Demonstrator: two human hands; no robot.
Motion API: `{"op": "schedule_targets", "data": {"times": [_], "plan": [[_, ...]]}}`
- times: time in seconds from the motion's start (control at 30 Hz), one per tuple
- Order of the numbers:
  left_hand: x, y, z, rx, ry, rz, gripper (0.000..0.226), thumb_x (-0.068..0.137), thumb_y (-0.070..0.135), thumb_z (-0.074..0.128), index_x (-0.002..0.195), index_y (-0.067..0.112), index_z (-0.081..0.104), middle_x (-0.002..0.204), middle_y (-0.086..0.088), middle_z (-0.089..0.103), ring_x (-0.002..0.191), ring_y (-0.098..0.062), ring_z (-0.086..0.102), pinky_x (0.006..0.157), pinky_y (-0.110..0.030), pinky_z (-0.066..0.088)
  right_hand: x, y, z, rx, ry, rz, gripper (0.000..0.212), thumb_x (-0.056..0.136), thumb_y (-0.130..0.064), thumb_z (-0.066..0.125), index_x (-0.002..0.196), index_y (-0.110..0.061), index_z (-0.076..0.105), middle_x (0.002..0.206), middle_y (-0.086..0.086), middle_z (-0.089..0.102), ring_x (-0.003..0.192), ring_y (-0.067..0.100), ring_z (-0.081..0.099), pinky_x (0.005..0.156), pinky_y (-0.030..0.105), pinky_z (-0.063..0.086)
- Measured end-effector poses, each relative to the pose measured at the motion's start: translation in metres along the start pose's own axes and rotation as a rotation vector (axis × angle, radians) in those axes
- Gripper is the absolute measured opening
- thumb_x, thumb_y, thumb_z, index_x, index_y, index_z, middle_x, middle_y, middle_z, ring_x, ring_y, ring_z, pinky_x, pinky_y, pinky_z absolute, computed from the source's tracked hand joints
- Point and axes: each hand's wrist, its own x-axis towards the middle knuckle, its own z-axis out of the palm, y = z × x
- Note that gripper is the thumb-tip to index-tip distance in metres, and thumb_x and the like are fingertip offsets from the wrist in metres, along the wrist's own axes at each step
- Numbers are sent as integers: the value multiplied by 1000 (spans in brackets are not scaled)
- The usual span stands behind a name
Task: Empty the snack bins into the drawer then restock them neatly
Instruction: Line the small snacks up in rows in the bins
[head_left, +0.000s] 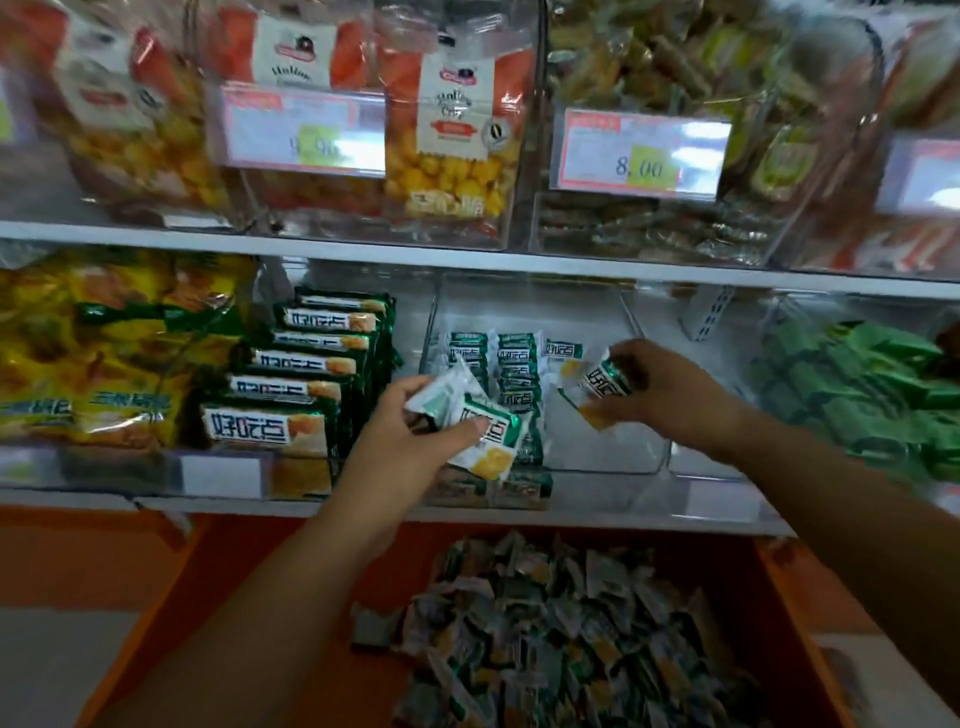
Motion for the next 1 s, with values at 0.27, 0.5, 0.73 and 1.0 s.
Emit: {"op": "schedule_targets", "data": {"times": [0.27, 0.5, 0.73, 1.0], "plan": [[37, 3, -27, -71, 46, 38, 48, 72, 33, 81, 111, 45, 56, 109, -1, 69, 89, -24, 71, 72, -42, 59, 146, 23, 11, -762, -36, -50, 37, 87, -20, 68, 122, -13, 58, 121, 14, 52, 103, 27, 56, 85, 30, 45], [44, 3, -37, -117, 80, 42, 69, 56, 41, 76, 121, 40, 55, 104, 2, 71, 90, -20, 71, 68, -33, 53, 190, 34, 32, -975, -128, 1, 36, 88, -11, 65, 121, -7, 53, 114, 14, 61, 101, 28, 60, 85, 36, 51], [45, -2, -39, -119, 74, 36, 74, 52, 44, 77, 122, 43, 54, 103, 5, 71, 91, -16, 71, 69, -31, 53, 199, 47, 43, -1020, -135, -25, 39, 85, -23, 70, 121, -15, 57, 109, 9, 58, 100, 26, 58, 79, 32, 49], [45, -1, -38, -96, 79, 54, 76, 53, 44, 77, 124, 37, 53, 106, 5, 72, 93, -16, 71, 69, -28, 53, 190, 51, 49, -867, -38, -38, 41, 86, -18, 67, 122, -11, 49, 115, 15, 59, 106, 31, 55, 86, 40, 51]]}}
